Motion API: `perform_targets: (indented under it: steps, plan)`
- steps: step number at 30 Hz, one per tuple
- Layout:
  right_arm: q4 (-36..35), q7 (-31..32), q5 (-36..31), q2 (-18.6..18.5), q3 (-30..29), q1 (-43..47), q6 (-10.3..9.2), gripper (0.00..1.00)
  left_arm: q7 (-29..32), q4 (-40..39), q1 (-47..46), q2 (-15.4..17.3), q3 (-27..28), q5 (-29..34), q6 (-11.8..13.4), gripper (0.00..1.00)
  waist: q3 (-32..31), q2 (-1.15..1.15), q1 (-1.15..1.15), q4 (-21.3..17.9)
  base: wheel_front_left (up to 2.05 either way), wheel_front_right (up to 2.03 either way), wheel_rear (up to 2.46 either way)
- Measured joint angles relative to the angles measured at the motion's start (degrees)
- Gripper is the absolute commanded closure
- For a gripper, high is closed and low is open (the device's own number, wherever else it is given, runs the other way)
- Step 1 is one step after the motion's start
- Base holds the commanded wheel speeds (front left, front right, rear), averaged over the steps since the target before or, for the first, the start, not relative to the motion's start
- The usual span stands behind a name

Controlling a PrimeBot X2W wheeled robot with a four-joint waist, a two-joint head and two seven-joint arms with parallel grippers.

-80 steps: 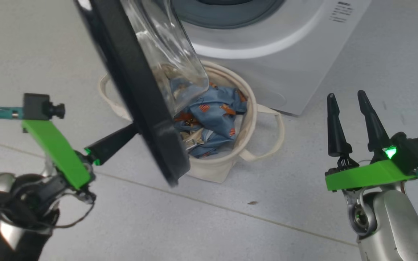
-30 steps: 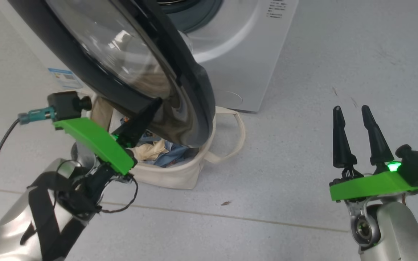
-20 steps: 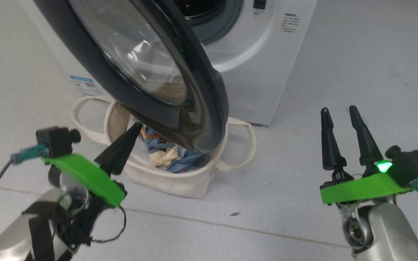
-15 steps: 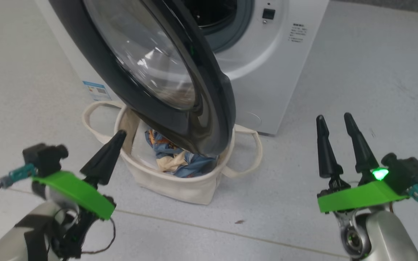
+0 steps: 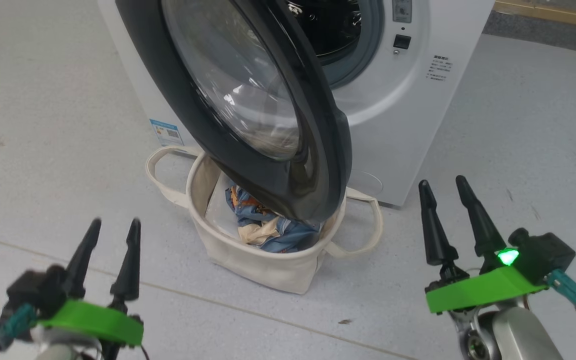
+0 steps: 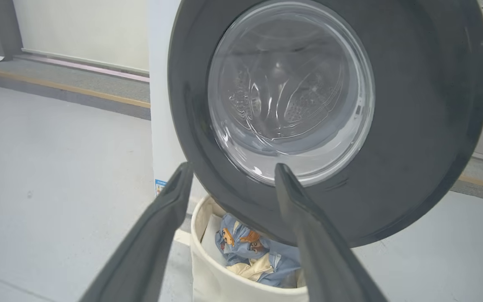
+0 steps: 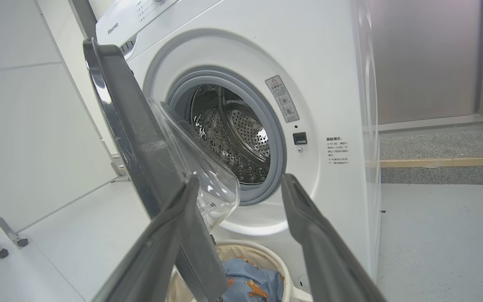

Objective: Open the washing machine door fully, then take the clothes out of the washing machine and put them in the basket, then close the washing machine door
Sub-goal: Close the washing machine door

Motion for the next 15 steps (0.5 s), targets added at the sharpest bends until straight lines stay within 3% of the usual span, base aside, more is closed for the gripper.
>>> perform_targets:
  steps: [7, 15]
  plan:
    - [0.4, 0.0, 0.0, 0.0, 2.3, 1.4, 0.0, 0.0, 0.0, -0.3, 5.6, -4.4, 7.9, 7.7, -1.0, 0.0, 0.1, 0.0, 0.0, 0.4, 0.0, 0.0, 0.0]
    - [0.7, 0.0, 0.0, 0.0, 2.9, 1.4, 0.0, 0.0, 0.0, -3.0, 7.4, -9.7, 14.3, 14.1, -4.6, 0.0, 0.4, 0.0, 0.0, 0.4, 0.0, 0.0, 0.0]
